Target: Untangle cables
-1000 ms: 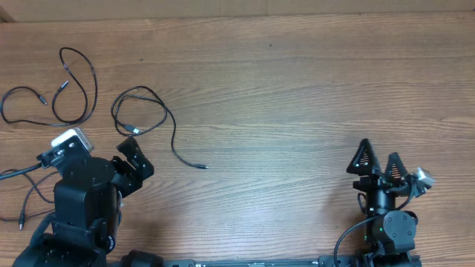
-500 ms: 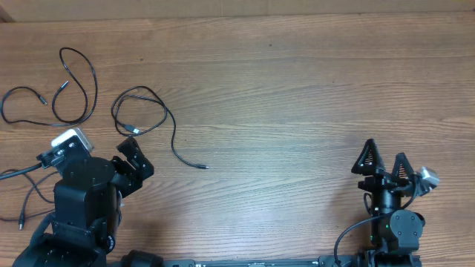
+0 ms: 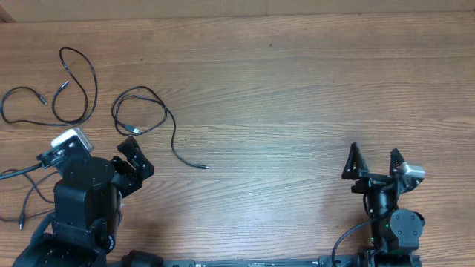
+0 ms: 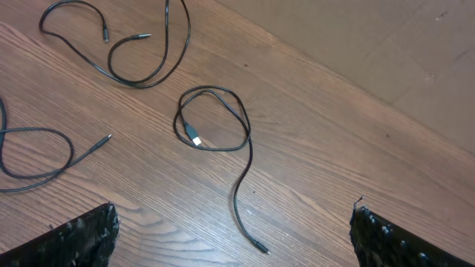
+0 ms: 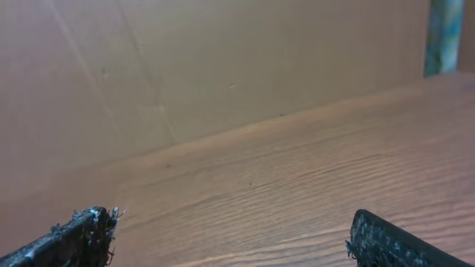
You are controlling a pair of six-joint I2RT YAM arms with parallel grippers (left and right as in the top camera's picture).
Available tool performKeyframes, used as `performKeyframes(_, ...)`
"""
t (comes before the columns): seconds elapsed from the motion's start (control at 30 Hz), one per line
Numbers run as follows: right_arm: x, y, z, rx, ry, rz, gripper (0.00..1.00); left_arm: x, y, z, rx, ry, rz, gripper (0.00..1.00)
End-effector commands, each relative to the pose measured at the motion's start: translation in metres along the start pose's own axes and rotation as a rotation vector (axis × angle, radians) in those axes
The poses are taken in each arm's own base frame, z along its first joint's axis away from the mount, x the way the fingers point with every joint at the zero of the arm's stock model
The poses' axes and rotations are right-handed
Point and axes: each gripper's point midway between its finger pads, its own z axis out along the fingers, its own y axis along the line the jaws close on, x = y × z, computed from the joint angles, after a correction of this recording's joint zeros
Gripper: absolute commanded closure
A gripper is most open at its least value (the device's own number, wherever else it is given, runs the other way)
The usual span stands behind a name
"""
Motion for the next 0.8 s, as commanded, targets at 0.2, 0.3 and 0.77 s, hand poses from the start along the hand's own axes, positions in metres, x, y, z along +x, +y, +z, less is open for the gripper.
performKeyframes(0.2, 0.0045, 0.0048, 0.0000, -0.033, 0.007, -0.166, 0.00, -0.0013, 0.0013, 0.0010, -0.012, -0.010, -0.005, 0.01)
performKeyframes(0.3, 0.0045, 0.0048, 0.0000, -0.033, 0.007, -0.187, 0.00, -0.0013, 0.0013, 0.0010, -0.012, -0.010, -0.005, 0.00)
performKeyframes(0.77, 0.0040, 0.0036, 0.0000, -0.026, 0.005, -0.219, 0.00, -0.0012, 0.0013, 0.0011, -0.012, -0.010, -0.005, 0.00)
